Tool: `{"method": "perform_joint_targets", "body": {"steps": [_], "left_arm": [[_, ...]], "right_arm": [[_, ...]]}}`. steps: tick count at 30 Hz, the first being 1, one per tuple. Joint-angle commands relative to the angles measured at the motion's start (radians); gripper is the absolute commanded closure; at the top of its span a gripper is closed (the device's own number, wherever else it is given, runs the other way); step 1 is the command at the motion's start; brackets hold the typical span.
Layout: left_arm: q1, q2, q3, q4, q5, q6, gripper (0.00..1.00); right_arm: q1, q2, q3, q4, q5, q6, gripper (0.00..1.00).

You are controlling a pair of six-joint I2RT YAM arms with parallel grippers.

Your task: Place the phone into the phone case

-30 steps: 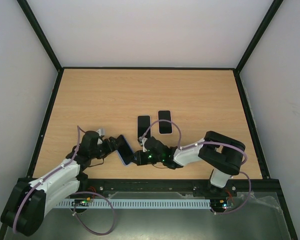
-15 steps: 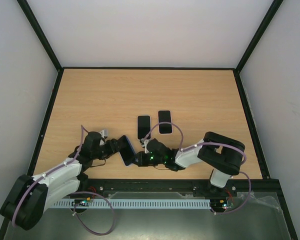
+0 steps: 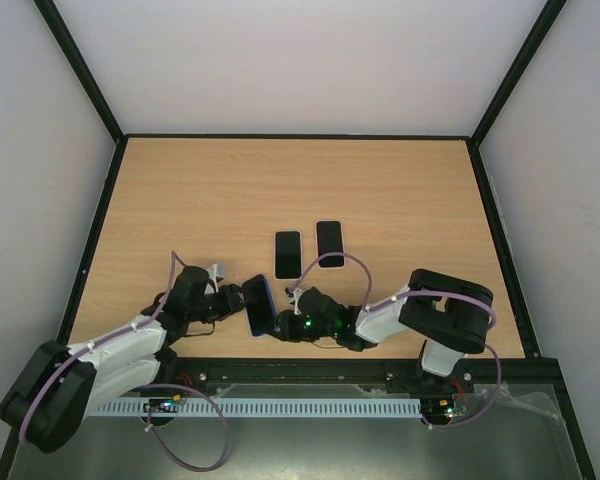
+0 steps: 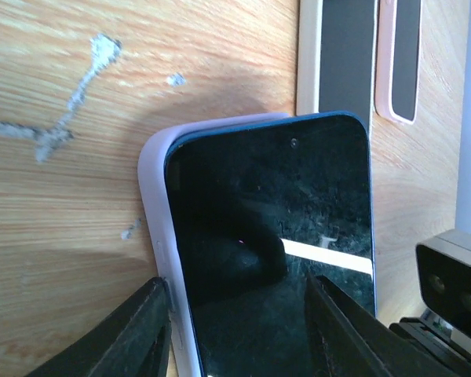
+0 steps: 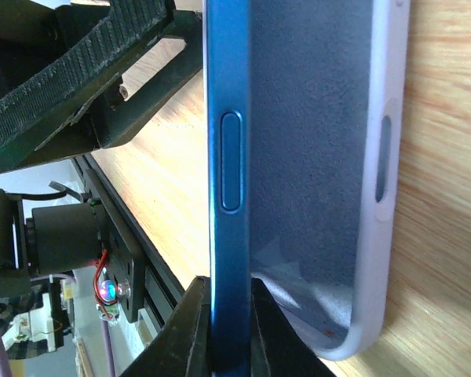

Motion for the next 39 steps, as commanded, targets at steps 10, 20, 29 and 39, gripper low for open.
{"method": "perform_joint_targets", "body": {"steps": [10,20,29,39], "left_arm": [[-0.022,0.044,0.018,0.050,0.042,0.043,0.54],[-0.025,0.081,0.035,0.053,0.028,0.056,0.54],[-0.031,0.096,0.040,0.051,0.000,0.046,0.55],[-0.037,0.105,0.029,0.025,-0.021,0.046,0.58]], "right_arm": [[0.014,-0.144,-0.034,-0.123,0.048,-0.006,0.74],[0.013,-0.307,-0.063,-0.424,0.253,-0.117,0.62],[-0.011,-0.319,0.046,-0.536,0.352,-0.233,0.67],[-0.028,-0.153,0.139,-0.475,0.310,-0.246,0.71]]}}
